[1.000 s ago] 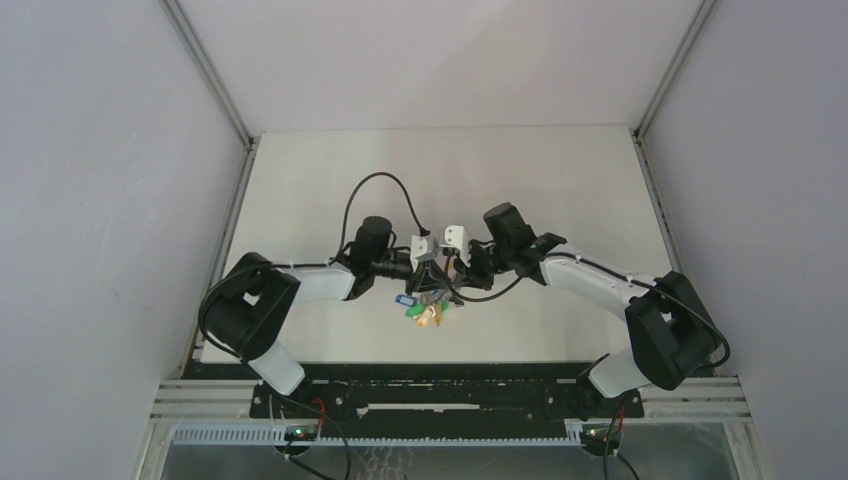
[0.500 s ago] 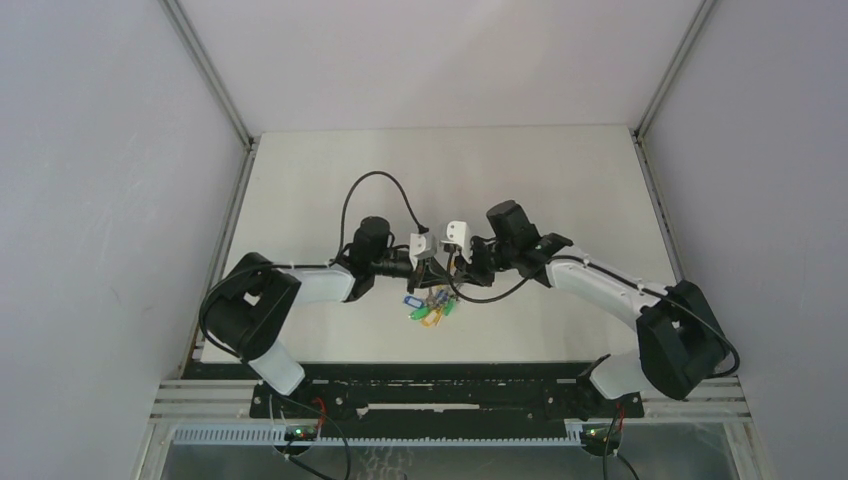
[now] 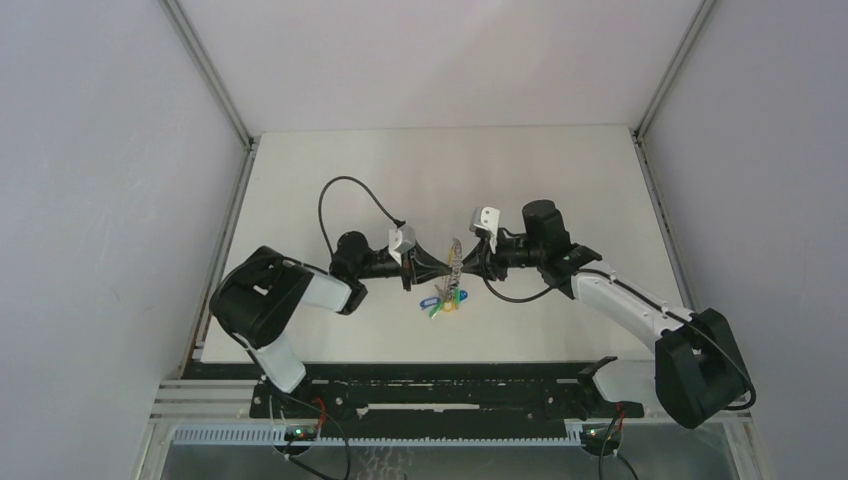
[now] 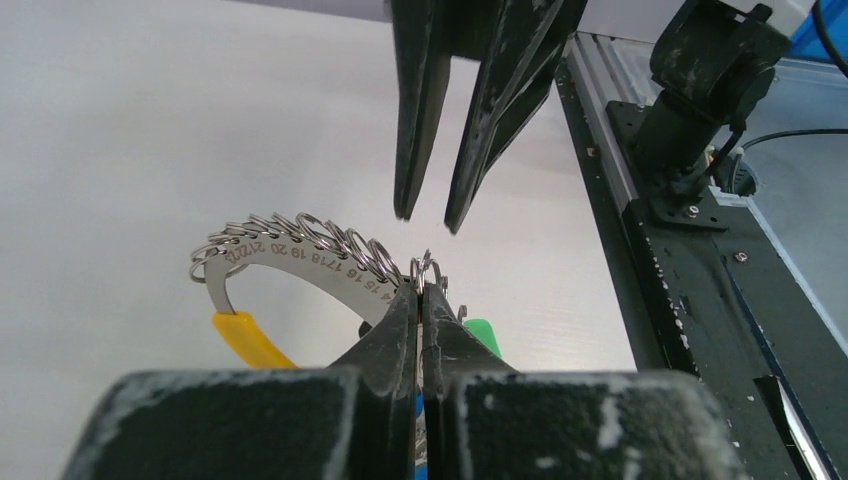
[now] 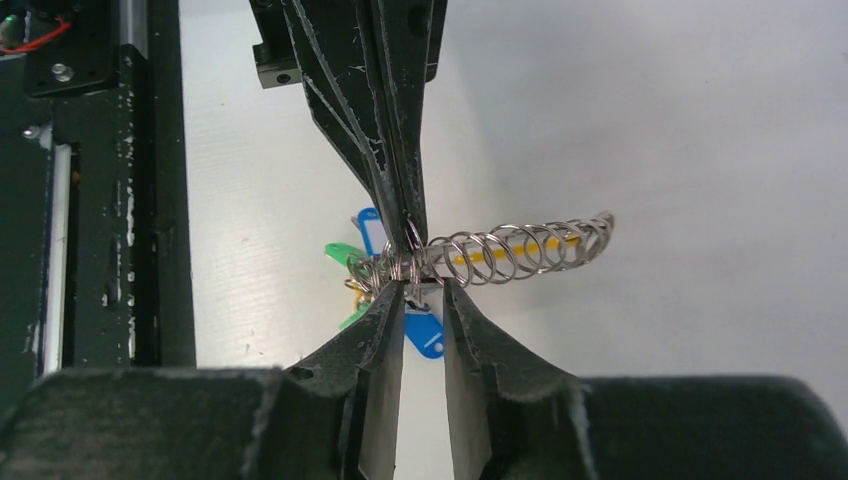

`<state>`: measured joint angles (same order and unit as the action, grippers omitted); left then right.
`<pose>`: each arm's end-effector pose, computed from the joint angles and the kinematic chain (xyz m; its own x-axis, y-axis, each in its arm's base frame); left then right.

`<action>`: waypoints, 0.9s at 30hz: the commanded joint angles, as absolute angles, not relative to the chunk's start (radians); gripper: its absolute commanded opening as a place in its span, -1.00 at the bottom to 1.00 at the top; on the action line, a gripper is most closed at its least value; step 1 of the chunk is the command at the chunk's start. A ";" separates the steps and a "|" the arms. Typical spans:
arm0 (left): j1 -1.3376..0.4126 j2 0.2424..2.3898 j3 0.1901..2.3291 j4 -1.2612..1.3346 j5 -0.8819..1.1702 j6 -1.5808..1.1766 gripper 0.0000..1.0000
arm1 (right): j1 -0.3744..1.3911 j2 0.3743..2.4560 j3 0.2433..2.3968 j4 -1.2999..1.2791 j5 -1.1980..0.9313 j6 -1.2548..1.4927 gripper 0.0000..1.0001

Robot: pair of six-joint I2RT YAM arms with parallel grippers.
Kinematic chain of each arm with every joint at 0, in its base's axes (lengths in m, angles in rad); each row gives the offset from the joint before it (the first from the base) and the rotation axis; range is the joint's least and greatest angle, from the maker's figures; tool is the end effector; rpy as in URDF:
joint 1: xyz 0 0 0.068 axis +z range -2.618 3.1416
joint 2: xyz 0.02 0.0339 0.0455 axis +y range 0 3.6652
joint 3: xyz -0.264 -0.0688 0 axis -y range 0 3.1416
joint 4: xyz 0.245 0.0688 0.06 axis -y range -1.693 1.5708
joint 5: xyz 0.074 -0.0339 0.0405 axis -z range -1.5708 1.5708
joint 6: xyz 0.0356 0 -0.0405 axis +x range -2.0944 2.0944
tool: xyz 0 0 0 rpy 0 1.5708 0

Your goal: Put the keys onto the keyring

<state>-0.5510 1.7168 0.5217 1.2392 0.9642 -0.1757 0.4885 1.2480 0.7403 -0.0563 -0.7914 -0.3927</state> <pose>0.2389 -0.1811 0.1730 -0.1374 -0.0325 -0.9900 0.9890 0.0511 -0.1390 0.2205 0.1459 0.2443 -0.1067 -0.3613 -0.9263 -0.9758 0.2167 0.0279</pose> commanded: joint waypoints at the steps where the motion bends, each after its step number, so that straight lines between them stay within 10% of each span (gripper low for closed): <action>1: -0.549 1.686 0.504 1.419 0.958 -0.229 -1.00 | 0.488 1.255 0.737 0.049 -0.865 -0.338 -0.60; 27: -0.549 1.673 0.506 1.413 0.965 -0.230 -1.00 | 0.454 1.323 0.733 0.163 -0.956 -0.273 -0.75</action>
